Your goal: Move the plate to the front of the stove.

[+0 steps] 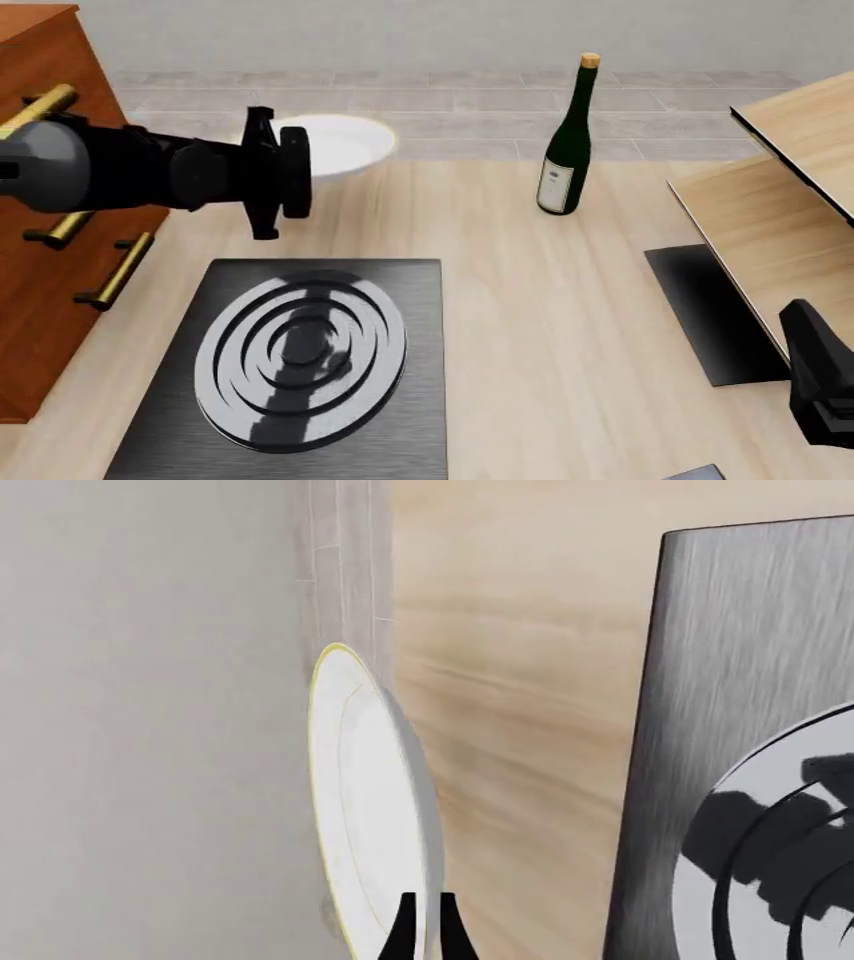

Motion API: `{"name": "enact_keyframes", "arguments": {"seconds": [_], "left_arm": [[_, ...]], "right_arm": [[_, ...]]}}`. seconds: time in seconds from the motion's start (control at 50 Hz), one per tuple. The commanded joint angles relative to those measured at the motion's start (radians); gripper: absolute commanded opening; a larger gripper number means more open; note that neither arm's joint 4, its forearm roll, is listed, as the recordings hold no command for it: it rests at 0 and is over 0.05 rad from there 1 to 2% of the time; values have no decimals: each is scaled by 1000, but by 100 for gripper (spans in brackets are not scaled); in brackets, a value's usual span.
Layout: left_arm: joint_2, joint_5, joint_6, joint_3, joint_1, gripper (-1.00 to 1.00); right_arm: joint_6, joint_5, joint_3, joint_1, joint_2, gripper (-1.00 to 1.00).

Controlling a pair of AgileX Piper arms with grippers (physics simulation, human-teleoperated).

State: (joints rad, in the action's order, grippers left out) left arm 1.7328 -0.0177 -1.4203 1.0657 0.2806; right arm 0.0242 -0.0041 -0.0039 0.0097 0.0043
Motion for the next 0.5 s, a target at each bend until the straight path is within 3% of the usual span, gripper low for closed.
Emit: {"name": "enact_keyframes", "arguments": {"seconds": [0.02, 0.5], "left_arm": [[19, 6, -14, 17, -7, -100], [64, 26, -8, 22, -8, -100]], "right_arm": [[0, 1, 0, -1, 1, 100], [1, 1, 0, 0, 1, 100]]}}
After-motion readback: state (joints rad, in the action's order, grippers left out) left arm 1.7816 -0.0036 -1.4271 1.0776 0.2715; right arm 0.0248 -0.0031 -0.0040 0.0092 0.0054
